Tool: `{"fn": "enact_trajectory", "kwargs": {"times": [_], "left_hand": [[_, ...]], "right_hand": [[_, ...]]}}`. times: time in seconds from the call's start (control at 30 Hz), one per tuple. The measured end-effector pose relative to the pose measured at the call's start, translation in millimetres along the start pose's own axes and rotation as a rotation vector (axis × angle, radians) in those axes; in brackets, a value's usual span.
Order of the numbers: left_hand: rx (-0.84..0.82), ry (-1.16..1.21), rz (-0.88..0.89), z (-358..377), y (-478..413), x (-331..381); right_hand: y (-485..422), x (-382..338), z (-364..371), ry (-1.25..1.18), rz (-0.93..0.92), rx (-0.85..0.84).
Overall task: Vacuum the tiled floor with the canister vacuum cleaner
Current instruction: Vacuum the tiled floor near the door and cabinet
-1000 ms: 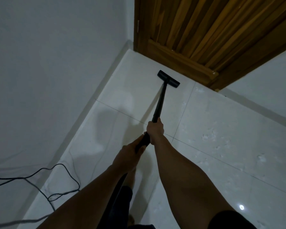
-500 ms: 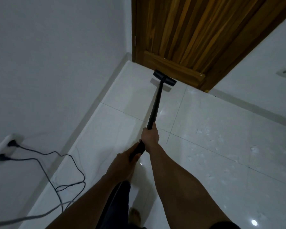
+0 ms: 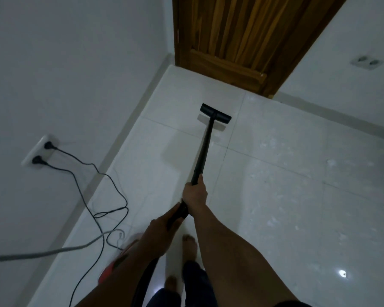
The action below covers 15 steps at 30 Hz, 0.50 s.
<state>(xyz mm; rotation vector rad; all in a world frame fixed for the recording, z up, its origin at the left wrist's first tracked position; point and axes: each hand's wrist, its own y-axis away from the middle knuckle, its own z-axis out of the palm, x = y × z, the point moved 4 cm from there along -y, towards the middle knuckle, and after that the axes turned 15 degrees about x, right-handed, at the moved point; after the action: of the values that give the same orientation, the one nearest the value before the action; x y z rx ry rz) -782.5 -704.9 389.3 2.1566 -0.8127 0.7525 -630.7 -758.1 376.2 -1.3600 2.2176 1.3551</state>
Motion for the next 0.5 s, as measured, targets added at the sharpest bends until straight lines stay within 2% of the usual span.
{"fn": "enact_trajectory", "kwargs": {"times": [0.27, 0.5], "left_hand": [[0.001, 0.11, 0.105, -3, 150, -47], [-0.105, 0.121, 0.164, -5, 295, -107]], "right_hand": [[112, 110, -27, 0.045, -0.071, 0.016], [222, 232, -48, 0.009, -0.068, 0.026]]}}
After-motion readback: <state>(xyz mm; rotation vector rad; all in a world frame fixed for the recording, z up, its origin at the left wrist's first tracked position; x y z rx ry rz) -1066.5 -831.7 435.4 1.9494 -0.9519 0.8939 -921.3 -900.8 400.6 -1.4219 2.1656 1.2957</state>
